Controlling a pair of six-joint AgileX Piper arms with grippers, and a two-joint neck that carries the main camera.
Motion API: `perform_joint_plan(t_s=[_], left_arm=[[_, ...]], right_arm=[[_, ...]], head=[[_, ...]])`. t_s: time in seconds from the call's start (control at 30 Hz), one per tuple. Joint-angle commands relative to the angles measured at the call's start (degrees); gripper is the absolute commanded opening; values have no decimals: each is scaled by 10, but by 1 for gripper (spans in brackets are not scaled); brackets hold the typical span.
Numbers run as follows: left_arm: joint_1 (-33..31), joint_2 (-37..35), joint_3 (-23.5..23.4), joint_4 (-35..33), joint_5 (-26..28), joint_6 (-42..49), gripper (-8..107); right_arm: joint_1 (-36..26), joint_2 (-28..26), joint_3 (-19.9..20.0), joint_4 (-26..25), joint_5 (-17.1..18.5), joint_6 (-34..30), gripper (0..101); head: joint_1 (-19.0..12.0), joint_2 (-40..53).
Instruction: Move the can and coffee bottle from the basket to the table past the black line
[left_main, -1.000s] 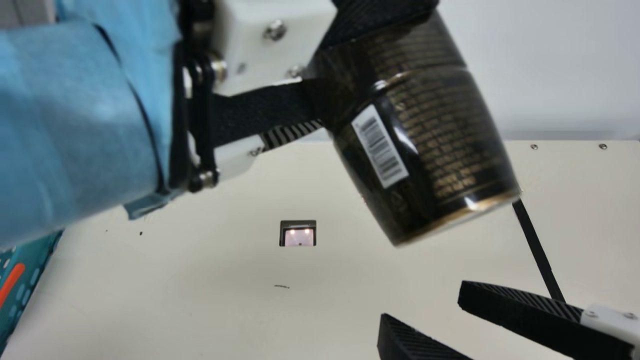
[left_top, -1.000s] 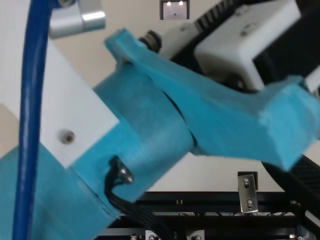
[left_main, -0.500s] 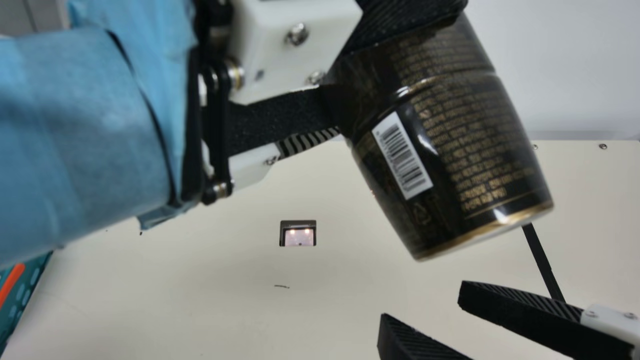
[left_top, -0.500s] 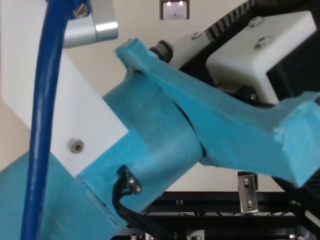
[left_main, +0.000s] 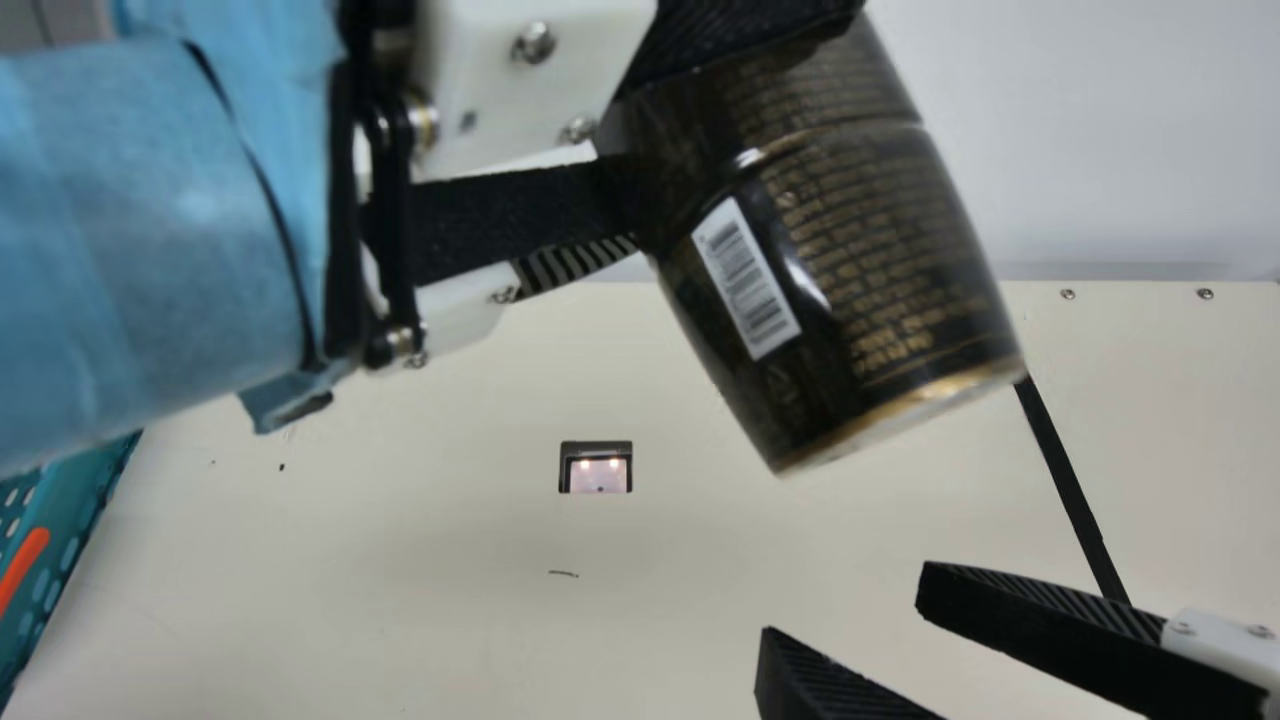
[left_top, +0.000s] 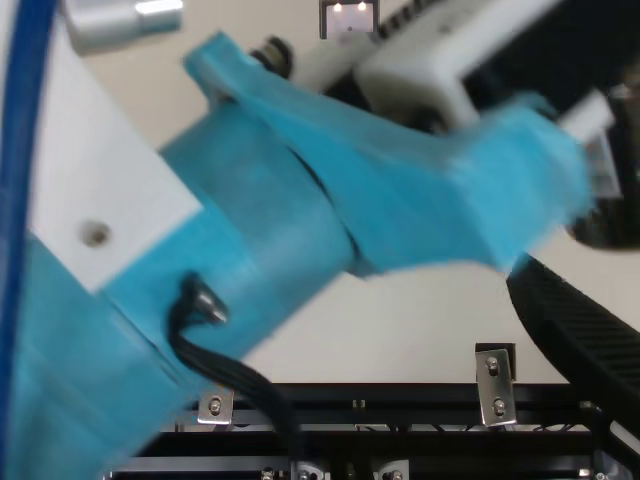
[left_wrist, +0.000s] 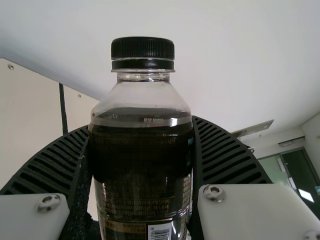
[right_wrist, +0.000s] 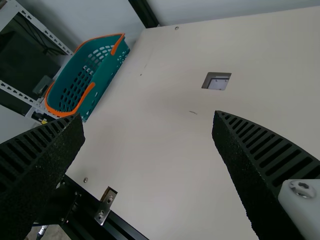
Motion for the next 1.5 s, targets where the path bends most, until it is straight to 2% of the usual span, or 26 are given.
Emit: perform_joint_plan(t_s=[0.0, 0.23, 0.4, 0.57, 0.83, 1.2, 1.23, 1.27, 1.4, 1.47], left_arm=[[24, -5, 17, -23, -5, 14, 10], [83, -27, 93, -153, -34, 96, 10], [107, -38, 153, -274, -48, 203, 10], [142, -45, 203, -394, -37, 324, 10], [239, -40, 273, -598, 26, 524, 10], [377, 5, 370, -849, 186, 757, 10], [383, 9, 379, -862, 198, 770, 10], [370, 5, 363, -792, 160, 711, 10], [382, 10, 379, -856, 197, 765, 10], [382, 10, 379, -861, 198, 770, 10]], right_arm=[[0, 0, 0, 0, 0, 0, 101], [0, 0, 0, 0, 0, 0, 101], [0, 0, 0, 0, 0, 0, 101], [0, 0, 0, 0, 0, 0, 101], [0, 0, 0, 0, 0, 0, 101], [0, 0, 0, 0, 0, 0, 101], [0, 0, 0, 0, 0, 0, 101], [0, 0, 0, 0, 0, 0, 101], [0, 0, 0, 0, 0, 0, 101], [0, 0, 0, 0, 0, 0, 101]], head=[[0, -2], [0, -2], [0, -2], [0, -2], [0, -2], [0, -2], [0, -2], [0, -2], [0, -2], [0, -2]])
